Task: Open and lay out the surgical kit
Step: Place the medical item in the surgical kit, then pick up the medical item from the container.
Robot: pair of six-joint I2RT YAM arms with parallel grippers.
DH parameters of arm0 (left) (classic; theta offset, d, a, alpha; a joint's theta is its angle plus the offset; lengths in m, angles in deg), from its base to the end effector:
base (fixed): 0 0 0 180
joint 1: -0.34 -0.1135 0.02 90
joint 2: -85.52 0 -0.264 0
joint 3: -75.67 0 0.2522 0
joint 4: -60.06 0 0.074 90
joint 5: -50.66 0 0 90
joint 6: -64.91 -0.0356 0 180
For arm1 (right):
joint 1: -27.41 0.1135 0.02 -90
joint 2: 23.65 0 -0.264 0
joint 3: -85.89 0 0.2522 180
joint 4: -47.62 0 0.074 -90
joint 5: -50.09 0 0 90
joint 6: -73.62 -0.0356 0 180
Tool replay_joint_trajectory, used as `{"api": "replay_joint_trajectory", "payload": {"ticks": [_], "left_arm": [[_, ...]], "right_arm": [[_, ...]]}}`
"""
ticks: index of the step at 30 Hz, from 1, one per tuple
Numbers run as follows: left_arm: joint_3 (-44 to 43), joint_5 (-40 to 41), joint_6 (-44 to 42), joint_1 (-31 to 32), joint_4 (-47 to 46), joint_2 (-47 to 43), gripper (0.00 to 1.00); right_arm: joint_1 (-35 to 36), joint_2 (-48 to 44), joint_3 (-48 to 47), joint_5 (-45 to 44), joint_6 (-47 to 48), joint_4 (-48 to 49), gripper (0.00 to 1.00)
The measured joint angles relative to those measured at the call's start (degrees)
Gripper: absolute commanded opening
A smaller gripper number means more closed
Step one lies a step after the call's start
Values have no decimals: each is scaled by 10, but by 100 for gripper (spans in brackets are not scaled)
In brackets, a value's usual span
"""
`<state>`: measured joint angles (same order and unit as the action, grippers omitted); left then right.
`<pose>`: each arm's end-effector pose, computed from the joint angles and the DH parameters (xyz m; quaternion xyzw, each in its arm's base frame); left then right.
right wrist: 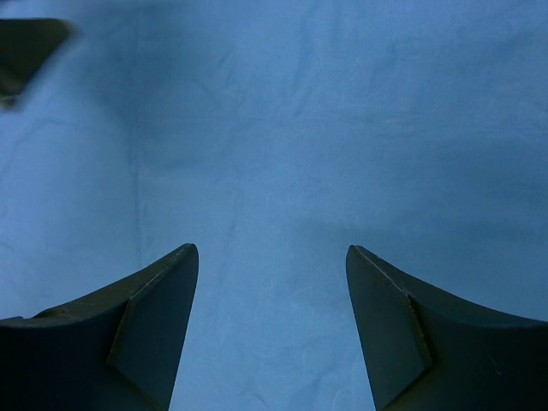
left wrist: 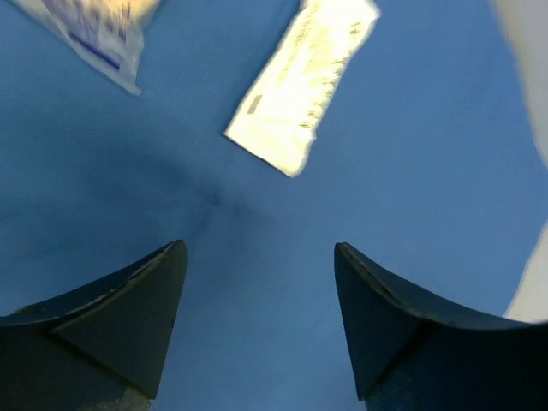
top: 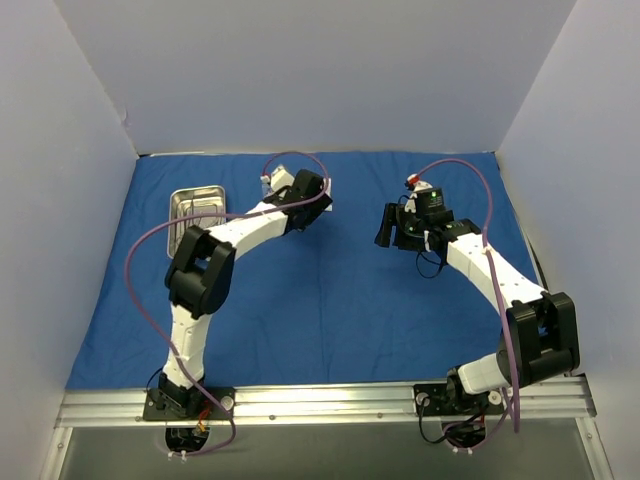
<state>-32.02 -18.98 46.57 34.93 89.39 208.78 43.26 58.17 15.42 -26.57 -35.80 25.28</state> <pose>0.4053 -0.2645 0.1908 -0.3532 0.8403 -0.2040 0.3571 0.3057 0.0953 0.2649 -0.0275 0.8770 0.2396 0.4156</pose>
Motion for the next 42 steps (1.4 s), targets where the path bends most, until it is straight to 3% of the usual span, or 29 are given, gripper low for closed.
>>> {"api": "replay_joint_trajectory", "payload": {"ticks": [1, 4, 12, 18, 24, 29, 31, 34, 42], "left_arm": [[4, 1, -19, -2, 9, -21, 89], [21, 9, -83, -11, 28, -96, 97], [76, 19, -269, -110, 94, -269, 94], [156, -59, -399, -242, 132, -315, 94], [156, -167, -501, -368, 166, -305, 100], [86, -235, -544, -440, 180, -227, 81], [71, -242, -556, -449, 182, -198, 79], [57, -243, -560, -448, 183, -160, 67], [-1, -239, -562, -441, 179, -89, 56]], "right_arm": [[0, 0, -1, 0, 0, 0, 66], [0, 0, -7, 0, 1, 1, 66], [2, 2, -20, 0, 2, 11, 65], [7, 17, -23, 1, 1, 17, 65], [11, 37, -27, 2, 0, 21, 65], [16, 53, -37, 2, 0, 27, 65], [18, 58, -40, 2, 0, 30, 65], [19, 65, -43, 2, 0, 32, 65], [19, 74, -47, 0, 0, 32, 65]]}}
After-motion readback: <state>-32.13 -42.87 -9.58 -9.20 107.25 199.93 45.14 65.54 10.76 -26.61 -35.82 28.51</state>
